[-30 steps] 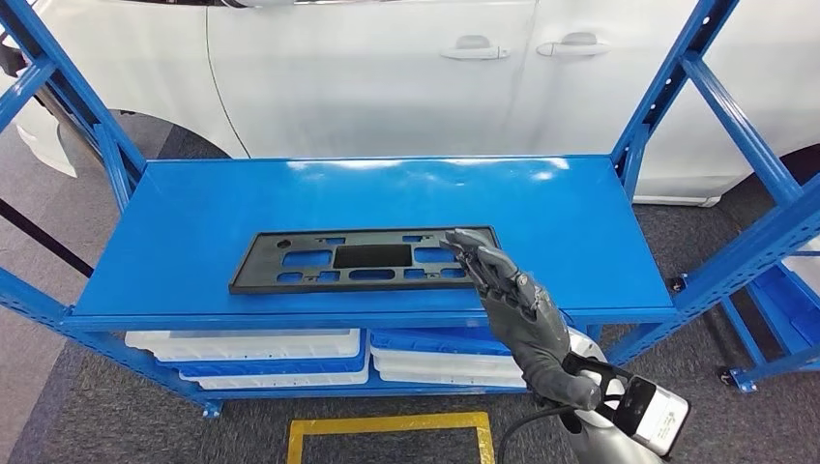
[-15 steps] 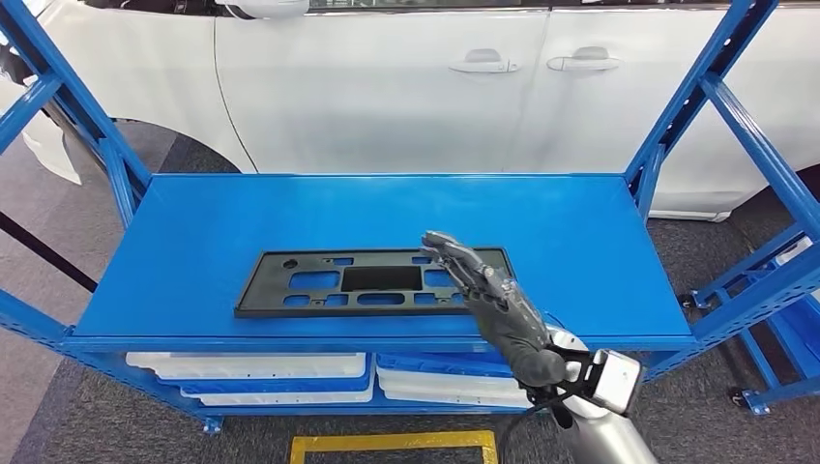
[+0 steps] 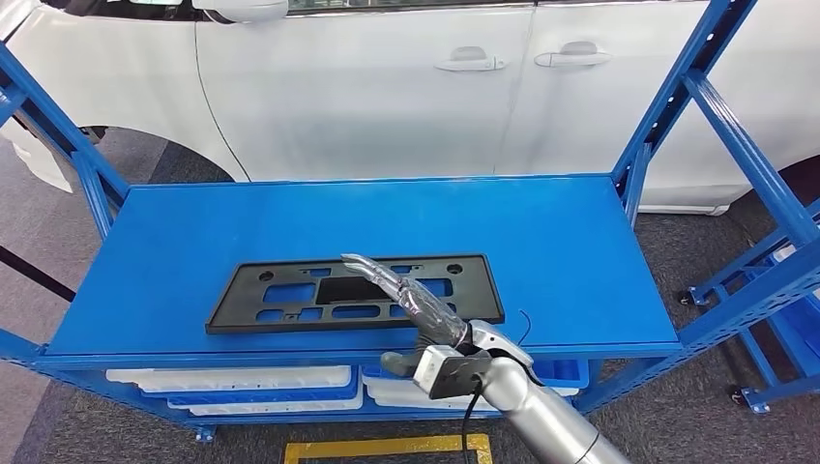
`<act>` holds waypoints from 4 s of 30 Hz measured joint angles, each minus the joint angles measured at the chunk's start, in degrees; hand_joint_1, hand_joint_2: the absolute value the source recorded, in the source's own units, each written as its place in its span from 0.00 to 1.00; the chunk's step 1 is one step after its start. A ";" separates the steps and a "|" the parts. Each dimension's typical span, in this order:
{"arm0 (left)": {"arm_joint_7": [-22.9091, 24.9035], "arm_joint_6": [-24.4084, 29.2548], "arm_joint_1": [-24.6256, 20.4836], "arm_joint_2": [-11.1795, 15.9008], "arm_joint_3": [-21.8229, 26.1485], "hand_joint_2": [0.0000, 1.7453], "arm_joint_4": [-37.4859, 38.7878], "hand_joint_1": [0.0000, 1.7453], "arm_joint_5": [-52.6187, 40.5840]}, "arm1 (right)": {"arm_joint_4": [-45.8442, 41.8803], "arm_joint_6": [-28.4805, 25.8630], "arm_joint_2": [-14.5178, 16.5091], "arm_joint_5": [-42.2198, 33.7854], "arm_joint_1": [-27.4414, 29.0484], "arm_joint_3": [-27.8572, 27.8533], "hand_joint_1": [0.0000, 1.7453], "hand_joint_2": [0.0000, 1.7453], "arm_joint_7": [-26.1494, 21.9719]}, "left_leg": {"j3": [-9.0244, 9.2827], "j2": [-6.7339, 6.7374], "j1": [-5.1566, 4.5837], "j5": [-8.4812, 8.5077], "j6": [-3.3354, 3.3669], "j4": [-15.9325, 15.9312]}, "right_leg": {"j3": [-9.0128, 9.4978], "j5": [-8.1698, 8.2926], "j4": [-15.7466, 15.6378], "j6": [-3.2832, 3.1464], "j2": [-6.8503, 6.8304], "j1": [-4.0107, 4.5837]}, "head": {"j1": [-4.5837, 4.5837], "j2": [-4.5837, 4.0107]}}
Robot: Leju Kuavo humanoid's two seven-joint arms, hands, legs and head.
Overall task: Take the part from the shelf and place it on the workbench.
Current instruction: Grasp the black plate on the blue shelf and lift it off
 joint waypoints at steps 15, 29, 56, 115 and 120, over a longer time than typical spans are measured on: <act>-0.32 -0.40 0.47 -0.28 0.00 0.00 0.04 0.00 0.17 | 4.19 -10.48 -0.04 13.89 -2.61 5.80 0.00 1.00 1.61 | 1.55 0.03 0.16 1.75 1.30 -3.21 | -0.70 -1.59 2.95 2.53 -0.16 -0.86 | 0.02 0.00; -0.78 -0.33 0.59 -0.37 0.00 0.00 0.07 0.00 -0.17 | 9.66 -23.76 0.93 41.38 -5.13 10.90 0.00 1.00 14.27 | -3.00 0.04 0.37 -0.91 -0.89 6.01 | 1.42 -0.90 -0.72 -0.03 -0.03 -0.48 | -0.01 0.00; -1.52 -0.60 0.63 -0.49 0.02 0.00 0.07 0.00 0.22 | 23.18 -22.94 8.06 49.10 -12.90 17.73 0.00 1.00 16.62 | -6.06 -0.16 0.42 -6.01 -1.46 12.88 | 1.04 -0.65 -0.80 -0.22 -0.10 -0.58 | -0.01 0.00; -6.16 -2.99 -0.33 0.52 -0.57 0.00 0.22 0.00 -1.65 | 48.30 -26.96 12.86 57.21 -21.96 11.18 1.00 1.00 27.60 | -2.80 -0.41 0.35 -2.82 -0.80 5.36 | 1.55 0.04 -1.71 0.19 -0.22 -0.58 | 0.00 0.00; -7.60 -4.85 -0.10 0.81 -0.57 0.00 0.22 0.00 -1.51 | 39.90 -26.64 11.92 37.98 -19.23 5.78 1.00 1.00 12.31 | -4.53 -0.33 1.22 -1.98 -1.78 9.01 | 1.62 -0.30 -1.25 0.53 -0.01 -0.78 | -0.01 0.00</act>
